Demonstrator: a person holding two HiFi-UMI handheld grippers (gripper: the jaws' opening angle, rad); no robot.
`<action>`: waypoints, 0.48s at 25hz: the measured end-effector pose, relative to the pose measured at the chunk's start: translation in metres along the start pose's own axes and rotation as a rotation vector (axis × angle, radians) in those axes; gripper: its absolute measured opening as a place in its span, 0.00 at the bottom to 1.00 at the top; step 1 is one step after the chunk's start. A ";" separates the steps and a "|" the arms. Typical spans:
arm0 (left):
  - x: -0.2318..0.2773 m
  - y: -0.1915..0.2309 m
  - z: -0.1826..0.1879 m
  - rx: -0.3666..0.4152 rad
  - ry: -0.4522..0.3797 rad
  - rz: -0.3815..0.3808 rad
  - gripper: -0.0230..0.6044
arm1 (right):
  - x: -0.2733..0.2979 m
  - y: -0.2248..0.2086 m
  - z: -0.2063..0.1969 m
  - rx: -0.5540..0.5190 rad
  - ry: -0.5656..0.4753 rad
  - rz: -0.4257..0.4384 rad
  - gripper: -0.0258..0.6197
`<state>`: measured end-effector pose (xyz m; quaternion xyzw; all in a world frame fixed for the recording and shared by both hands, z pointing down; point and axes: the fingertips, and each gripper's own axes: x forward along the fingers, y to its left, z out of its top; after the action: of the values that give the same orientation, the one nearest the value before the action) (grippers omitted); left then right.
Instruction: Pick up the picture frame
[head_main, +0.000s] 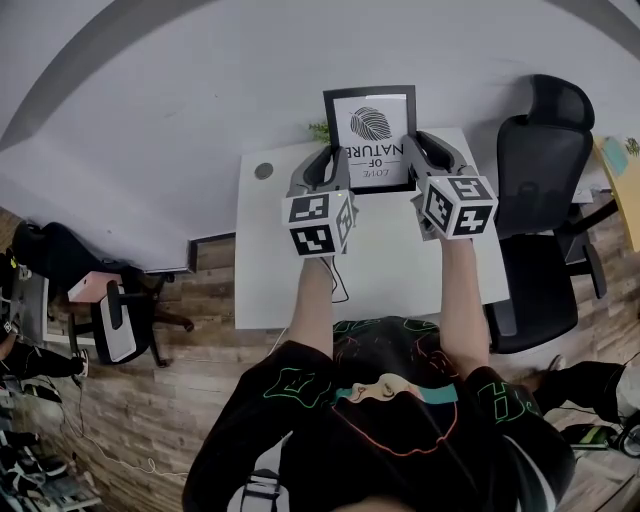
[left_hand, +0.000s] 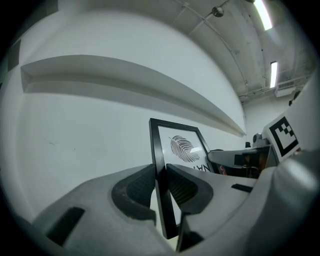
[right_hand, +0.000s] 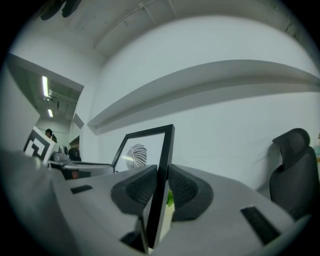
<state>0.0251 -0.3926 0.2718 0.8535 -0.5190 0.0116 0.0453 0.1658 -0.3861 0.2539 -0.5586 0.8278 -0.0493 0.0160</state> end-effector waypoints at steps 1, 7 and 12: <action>0.001 0.000 0.000 0.001 -0.001 0.000 0.15 | 0.000 -0.001 0.000 -0.001 -0.001 -0.001 0.16; 0.005 0.001 0.000 0.005 -0.001 0.000 0.16 | 0.004 -0.004 0.000 -0.005 -0.003 0.003 0.16; 0.006 0.000 -0.001 0.005 0.002 0.000 0.16 | 0.004 -0.005 0.000 -0.008 -0.003 0.007 0.16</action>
<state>0.0282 -0.3980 0.2730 0.8536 -0.5190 0.0138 0.0438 0.1687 -0.3917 0.2548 -0.5559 0.8299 -0.0451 0.0151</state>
